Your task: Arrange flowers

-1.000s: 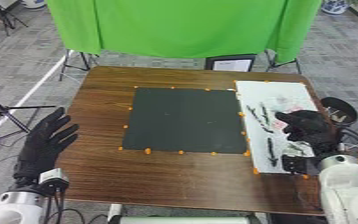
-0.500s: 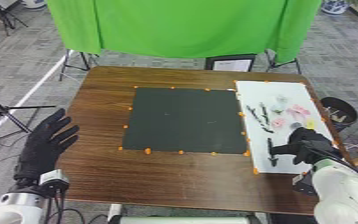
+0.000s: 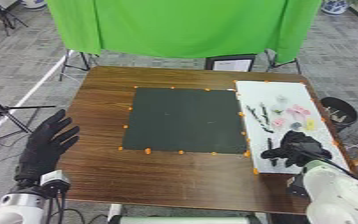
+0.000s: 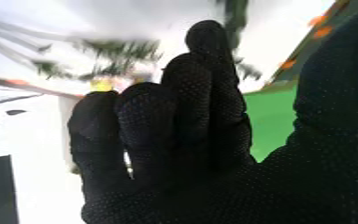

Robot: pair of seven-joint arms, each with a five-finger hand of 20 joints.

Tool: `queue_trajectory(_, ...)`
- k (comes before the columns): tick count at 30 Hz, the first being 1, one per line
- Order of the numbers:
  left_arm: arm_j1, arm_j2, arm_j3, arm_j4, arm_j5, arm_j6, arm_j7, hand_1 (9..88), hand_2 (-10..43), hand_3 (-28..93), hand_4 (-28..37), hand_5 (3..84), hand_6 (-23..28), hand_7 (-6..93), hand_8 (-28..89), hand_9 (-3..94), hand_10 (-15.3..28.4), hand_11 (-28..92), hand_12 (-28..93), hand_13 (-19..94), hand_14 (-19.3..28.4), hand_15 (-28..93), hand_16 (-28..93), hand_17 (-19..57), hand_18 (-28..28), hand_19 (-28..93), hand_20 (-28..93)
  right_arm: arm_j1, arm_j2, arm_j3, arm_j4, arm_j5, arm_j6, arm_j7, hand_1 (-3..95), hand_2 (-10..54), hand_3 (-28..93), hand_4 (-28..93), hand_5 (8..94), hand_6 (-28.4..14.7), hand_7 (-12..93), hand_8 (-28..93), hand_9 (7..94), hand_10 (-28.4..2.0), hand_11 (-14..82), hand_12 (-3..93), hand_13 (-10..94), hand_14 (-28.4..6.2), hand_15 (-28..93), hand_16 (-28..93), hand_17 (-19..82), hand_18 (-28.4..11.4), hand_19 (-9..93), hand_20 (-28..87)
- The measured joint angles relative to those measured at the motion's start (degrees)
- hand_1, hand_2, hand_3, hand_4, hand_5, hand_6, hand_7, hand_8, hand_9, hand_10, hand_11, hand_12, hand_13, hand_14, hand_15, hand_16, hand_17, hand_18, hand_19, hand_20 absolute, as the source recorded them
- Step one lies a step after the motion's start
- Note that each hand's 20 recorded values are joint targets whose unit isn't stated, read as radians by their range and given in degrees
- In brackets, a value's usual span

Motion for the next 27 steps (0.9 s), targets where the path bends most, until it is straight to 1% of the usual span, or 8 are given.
queue_trajectory(4, -0.09, 0.0, 0.21, 0.0, 0.0, -0.02, -0.01, 26.1, -6.4, 67, -28.3, 26.1, 4.7, 25.5, -13, 23.0, 11.6, 22, 19, 21, 16.4, 33, 0, -8.0, 23.4, 44, 8, -0.01, 0.02, -2.25, 0.97, -3.01, 0.09, 0.86, 21.4, -9.5, 66, -28, 66.2, -0.4, 47, -15, 70.3, -13.0, 57.7, 42.8, 65, -13.0, 80, 34, 35, -21.7, 93, 48)
queue_trajectory(8, -0.13, 0.07, 0.25, 0.0, 0.05, -0.03, -0.05, 26.0, -6.4, 68, -28.3, 26.2, 4.7, 25.5, -13, 23.1, 11.6, 22, 19, 21, 16.4, 33, 0, -8.0, 23.3, 44, 8, -0.01, 0.32, -3.23, 1.51, -4.0, 1.31, 1.9, 20.9, -9.5, 67, -28, 66.0, -0.5, 47, -15, 70.1, -12.9, 57.8, 43.2, 65, -13.1, 80, 34, 34, -21.6, 93, 48)
queue_trajectory(15, -0.35, 0.17, 0.34, 0.04, 0.06, -0.08, -0.24, 26.1, -6.4, 68, -28.3, 26.2, 4.7, 25.4, -13, 23.1, 11.5, 22, 19, 21, 16.3, 33, 0, -8.0, 23.3, 44, 8, 0.14, 1.2, -3.95, 2.19, -5.03, 2.77, 1.86, 21.6, -9.5, 71, -28, 62.4, -1.2, 46, -16, 67.1, -12.9, 57.4, 42.7, 62, -13.0, 79, 34, 33, -21.3, 93, 47)
queue_trajectory(21, -0.75, 0.46, 0.63, 0.13, 0.06, -0.15, -0.4, 26.1, -6.5, 68, -28.3, 26.2, 4.7, 25.4, -13, 23.0, 11.6, 22, 19, 21, 16.3, 33, 0, -8.0, 23.3, 44, 8, 0.62, 1.58, -4.33, 2.9, -5.8, 3.32, 1.35, 28.1, -9.5, 73, -28, 58.5, -1.7, 45, -16, 62.7, -13.3, 56.6, 41.5, 59, -12.7, 78, 33, 31, -20.8, 92, 46)
queue_trajectory(24, -0.98, 0.52, 0.83, 0.21, 0.06, -0.19, -0.49, 26.2, -6.3, 68, -28.3, 26.2, 4.7, 25.3, -13, 23.0, 11.7, 22, 19, 21, 16.4, 33, 0, -8.0, 23.3, 44, 8, 0.66, 1.55, -4.77, 3.16, -6.6, 3.91, 1.07, 30.7, -9.5, 73, -28, 58.4, -1.6, 45, -16, 62.8, -13.3, 56.6, 40.8, 59, -12.3, 78, 32, 31, -20.6, 92, 46)
queue_trajectory(27, -1.1, 0.53, 0.87, 0.3, 0.06, -0.24, -0.6, 26.3, -6.2, 68, -28.3, 26.2, 4.7, 25.4, -13, 23.1, 11.6, 22, 19, 21, 16.3, 33, 0, -8.0, 23.3, 44, 8, 0.66, 1.41, -5.49, 3.43, -7.71, 4.78, 1.02, 35.8, -9.5, 72, -28, 61.0, -0.4, 45, -16, 65.5, -12.4, 57.0, 40.6, 61, -11.0, 78, 32, 32, -20.3, 92, 46)
